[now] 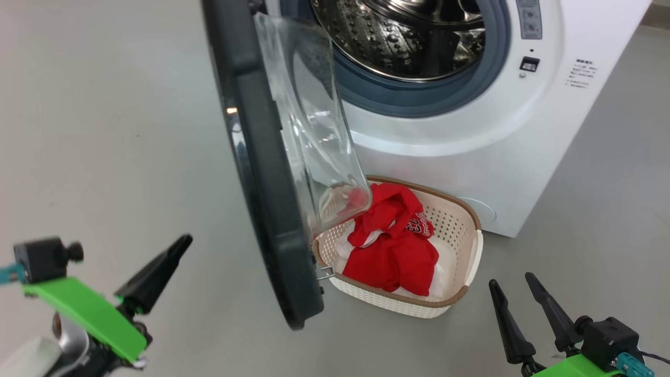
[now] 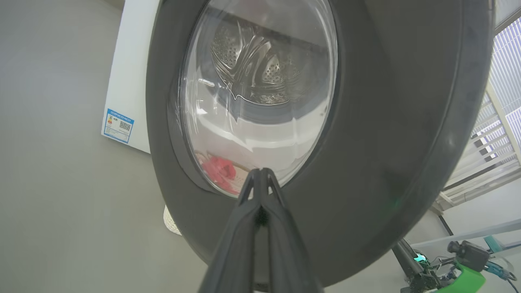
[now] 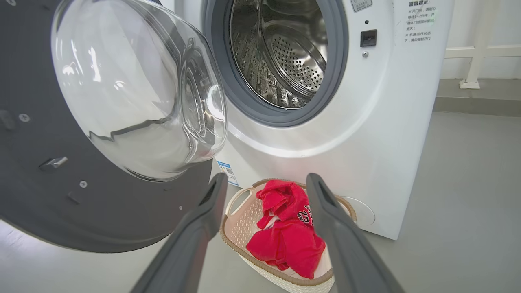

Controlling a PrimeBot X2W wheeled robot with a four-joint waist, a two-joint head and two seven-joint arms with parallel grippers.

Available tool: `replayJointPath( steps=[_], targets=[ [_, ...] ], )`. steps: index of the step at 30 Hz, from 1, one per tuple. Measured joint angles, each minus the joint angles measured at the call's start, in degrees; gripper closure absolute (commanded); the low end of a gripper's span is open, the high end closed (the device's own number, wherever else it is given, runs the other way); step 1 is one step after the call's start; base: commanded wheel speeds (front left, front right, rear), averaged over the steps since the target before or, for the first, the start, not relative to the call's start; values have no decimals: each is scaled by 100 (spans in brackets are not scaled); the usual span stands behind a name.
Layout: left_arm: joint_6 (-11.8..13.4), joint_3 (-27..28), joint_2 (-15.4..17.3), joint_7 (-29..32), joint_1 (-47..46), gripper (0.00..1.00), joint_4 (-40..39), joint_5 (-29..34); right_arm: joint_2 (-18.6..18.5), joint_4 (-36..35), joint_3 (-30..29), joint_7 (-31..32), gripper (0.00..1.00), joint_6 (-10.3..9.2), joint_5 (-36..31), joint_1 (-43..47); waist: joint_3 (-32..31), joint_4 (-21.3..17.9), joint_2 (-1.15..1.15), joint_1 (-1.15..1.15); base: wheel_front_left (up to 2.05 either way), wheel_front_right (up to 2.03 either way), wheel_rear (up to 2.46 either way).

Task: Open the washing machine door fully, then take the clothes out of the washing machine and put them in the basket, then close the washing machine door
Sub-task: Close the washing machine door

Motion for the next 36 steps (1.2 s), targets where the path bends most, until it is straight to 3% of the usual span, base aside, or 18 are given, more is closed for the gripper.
replayJointPath(
  steps=[2, 14, 20, 25, 36],
  targets=[
    [0, -66, -22, -163, 141, 0, 116, -3, -9, 3, 15, 0, 0, 0, 0, 4, -34, 56, 0, 0, 0, 0, 0],
    [0, -146, -277, -967, 998, 0, 573, -136, -27, 31, 88, 0, 0, 0, 1, 114, -219, 237, 0, 0, 0, 0, 0],
    [0, -3, -557, -1090, 1312, 0, 939, 134, -30, 35, 36, 0, 0, 0, 2, 151, -242, 233, 0, 0, 0, 0, 0],
    [0, 740, -989, -1092, 1583, 0, 1284, 911, -36, 30, -51, 0, 0, 0, 8, 162, -251, 215, 0, 0, 0, 0, 0],
    [-1, 2343, -2031, -1092, 2158, 0, 1490, 3287, -27, -20, -221, 0, 0, 0, 18, 261, -256, 169, 0, 0, 0, 0, 0]
  ],
)
